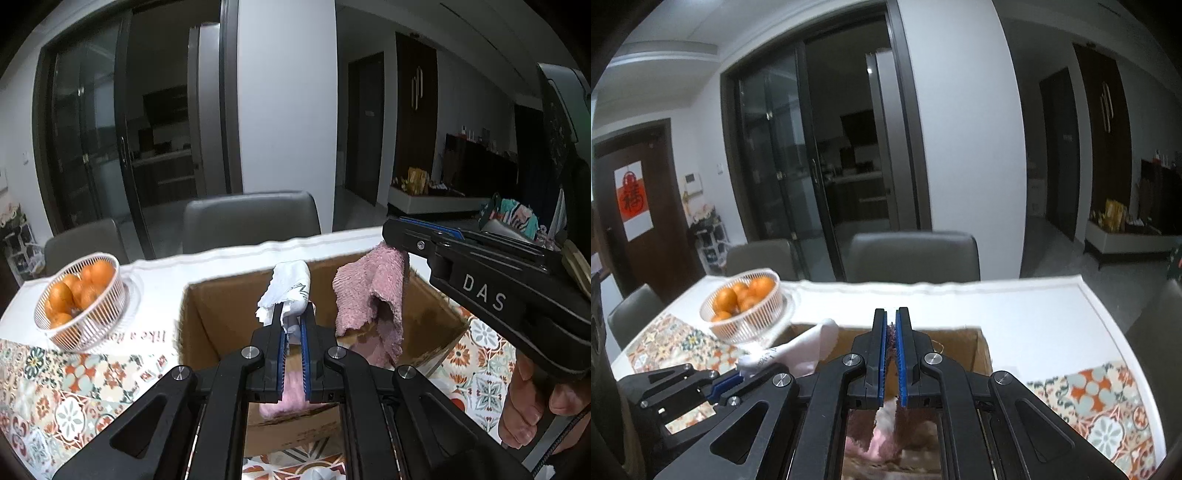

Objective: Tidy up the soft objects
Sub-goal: 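Open both tools to drop the cloth and towel into the box, then withdraw both tools toward the pink tissue pack and patterned slipper, then grasp the black-and-white slipper with the right tool while the left tool grasps the pink tissue pack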

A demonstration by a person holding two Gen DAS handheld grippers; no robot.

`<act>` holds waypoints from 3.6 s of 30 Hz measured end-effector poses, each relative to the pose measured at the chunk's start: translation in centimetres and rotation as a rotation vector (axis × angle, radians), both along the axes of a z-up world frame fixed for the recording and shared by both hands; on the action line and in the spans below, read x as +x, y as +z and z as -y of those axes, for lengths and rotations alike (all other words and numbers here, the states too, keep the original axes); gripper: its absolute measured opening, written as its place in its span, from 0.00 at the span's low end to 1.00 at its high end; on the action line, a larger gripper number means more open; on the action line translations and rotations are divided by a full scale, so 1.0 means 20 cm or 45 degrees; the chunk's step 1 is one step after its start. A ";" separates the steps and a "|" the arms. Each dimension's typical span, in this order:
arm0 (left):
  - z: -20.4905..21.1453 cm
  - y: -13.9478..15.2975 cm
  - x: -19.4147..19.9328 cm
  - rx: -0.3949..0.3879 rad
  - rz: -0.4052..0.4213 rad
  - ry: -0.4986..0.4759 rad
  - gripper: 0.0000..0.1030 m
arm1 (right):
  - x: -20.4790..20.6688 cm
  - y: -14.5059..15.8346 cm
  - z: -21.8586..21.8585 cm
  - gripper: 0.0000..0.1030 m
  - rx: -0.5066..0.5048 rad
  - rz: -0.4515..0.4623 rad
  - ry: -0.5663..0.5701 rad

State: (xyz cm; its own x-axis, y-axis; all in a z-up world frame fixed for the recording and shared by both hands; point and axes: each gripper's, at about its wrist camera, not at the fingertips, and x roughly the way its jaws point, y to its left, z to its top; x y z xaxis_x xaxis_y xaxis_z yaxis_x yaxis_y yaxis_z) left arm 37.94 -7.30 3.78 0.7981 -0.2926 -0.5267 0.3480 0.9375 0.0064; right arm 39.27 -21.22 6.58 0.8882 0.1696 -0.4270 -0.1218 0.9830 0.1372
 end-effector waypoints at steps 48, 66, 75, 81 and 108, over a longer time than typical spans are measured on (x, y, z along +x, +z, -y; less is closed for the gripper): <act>-0.20 0.19 -0.65 -0.011 0.117 0.127 0.67 | -0.70 0.15 -0.02 0.65 -0.061 0.028 -0.176; -0.20 0.07 -0.95 -0.023 0.108 0.189 0.79 | -1.04 -0.03 0.00 0.65 -0.033 -0.043 -0.246; -0.21 -0.10 -1.01 -0.045 0.020 0.225 0.82 | -1.10 -0.20 0.02 0.65 -0.025 -0.144 -0.266; -0.18 -0.21 -1.02 -0.022 -0.030 0.228 0.83 | -1.14 -0.30 0.02 0.65 -0.033 -0.187 -0.282; -0.12 -0.50 -0.86 0.039 -0.130 0.295 0.92 | -1.11 -0.66 0.02 0.65 -0.061 -0.343 -0.367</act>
